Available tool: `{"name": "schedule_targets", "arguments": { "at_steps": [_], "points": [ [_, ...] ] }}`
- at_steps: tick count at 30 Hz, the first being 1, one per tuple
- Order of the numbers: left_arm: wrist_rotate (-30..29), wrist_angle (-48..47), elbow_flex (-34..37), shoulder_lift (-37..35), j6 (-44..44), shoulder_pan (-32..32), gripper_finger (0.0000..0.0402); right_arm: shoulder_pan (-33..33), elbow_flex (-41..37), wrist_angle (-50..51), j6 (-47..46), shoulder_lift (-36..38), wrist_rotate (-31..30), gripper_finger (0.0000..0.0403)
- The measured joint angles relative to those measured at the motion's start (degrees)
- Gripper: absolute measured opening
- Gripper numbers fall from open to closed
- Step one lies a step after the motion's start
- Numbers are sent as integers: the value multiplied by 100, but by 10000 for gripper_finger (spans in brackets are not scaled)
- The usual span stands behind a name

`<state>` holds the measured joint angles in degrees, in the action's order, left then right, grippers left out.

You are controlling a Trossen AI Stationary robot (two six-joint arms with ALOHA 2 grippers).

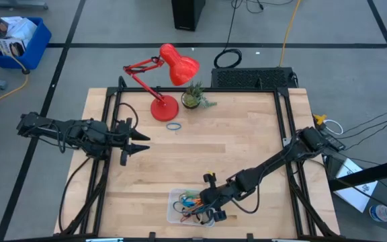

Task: Pick and place rubber bands into bin
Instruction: Put the orange rubber band into the transparent bin, then put the blue rubber band into the transparent bin

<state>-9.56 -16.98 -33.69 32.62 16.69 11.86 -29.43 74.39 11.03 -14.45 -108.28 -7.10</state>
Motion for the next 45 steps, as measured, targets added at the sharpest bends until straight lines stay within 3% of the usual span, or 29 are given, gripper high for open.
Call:
{"name": "schedule_targets", "arguments": {
  "at_steps": [6,14,18,30,35,39,45],
  "points": [
    [0,1,0,0,2,0,175,-7,0,-4,41,1,-8,32],
    [0,16,0,-1,39,0,175,-33,0,54,26,55,-8,127],
    [0,93,-2,-2,52,1,175,-8,-2,272,82,406,-17,155],
    [0,97,-2,0,5,1,175,537,-35,853,459,2767,-25,164],
    [0,97,-2,0,39,0,175,807,-536,814,849,4025,-34,158],
    [-179,99,-2,-1,405,-25,175,1027,-1384,110,887,4943,-35,156],
    [-198,3,-283,341,112,-507,175,1517,-2826,-2066,937,5817,-56,155]
  ]
}}
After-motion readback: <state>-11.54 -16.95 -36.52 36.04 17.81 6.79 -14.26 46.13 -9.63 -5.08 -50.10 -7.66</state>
